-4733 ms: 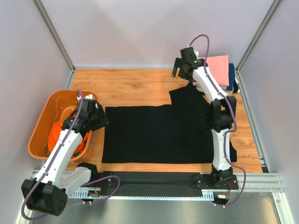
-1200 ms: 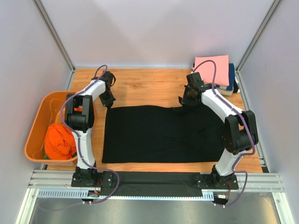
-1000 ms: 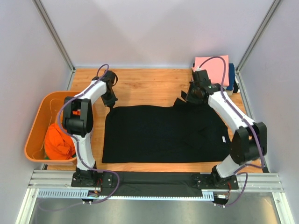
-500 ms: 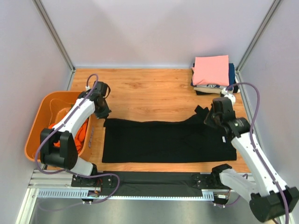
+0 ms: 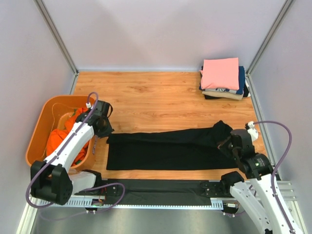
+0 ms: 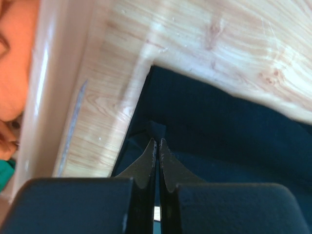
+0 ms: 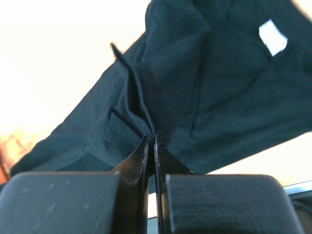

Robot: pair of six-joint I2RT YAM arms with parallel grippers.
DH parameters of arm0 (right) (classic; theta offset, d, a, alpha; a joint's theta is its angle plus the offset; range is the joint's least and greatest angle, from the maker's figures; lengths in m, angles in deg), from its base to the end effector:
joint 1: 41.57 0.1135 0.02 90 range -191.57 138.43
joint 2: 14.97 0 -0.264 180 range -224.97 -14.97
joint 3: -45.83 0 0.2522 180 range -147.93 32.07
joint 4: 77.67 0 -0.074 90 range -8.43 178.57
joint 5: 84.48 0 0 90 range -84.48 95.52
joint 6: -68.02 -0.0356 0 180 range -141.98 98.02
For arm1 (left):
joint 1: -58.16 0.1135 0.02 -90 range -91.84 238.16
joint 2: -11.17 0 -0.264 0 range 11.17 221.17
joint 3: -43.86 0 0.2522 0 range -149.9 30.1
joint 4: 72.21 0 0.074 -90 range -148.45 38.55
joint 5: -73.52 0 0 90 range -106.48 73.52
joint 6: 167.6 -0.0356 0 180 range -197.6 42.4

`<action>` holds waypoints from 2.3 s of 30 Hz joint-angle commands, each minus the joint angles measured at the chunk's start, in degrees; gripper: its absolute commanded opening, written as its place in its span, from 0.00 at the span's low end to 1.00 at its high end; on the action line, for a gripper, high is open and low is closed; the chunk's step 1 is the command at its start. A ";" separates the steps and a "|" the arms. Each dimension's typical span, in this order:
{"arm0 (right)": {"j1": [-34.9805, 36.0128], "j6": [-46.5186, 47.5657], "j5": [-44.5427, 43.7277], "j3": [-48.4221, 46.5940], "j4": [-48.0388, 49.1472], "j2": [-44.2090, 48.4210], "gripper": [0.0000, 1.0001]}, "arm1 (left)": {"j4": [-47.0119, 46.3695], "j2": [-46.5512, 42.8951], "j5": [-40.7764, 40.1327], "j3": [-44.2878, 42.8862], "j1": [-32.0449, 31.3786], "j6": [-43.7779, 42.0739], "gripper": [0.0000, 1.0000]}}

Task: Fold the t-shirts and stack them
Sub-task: Fold the tshirt

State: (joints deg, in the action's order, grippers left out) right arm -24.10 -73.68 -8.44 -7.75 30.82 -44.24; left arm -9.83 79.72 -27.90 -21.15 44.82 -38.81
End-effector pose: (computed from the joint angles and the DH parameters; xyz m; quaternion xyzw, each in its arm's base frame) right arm 0.0916 0.0198 0.2668 0.3143 0.8702 0.1124 0.3624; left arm 0.2153 -0.0438 0.2442 -0.2346 0.9447 -0.0038 0.2292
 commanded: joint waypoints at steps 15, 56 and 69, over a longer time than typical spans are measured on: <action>0.19 -13.16 0.77 9.05 7.47 -1.64 0.91 | -1.77 -7.48 2.19 2.99 -3.79 1.38 0.52; 6.35 8.55 19.32 -92.33 16.72 -120.91 0.64 | -22.43 16.61 26.36 5.81 -32.89 19.58 0.21; 1.95 9.86 26.08 -109.50 34.27 -129.98 0.74 | -12.86 11.08 21.91 -4.29 -34.82 17.56 0.27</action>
State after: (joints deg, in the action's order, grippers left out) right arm -20.77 -66.69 16.63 -113.95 58.25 -172.08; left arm -27.65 94.63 -2.08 -22.48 11.01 -20.72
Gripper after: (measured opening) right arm 0.717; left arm 0.272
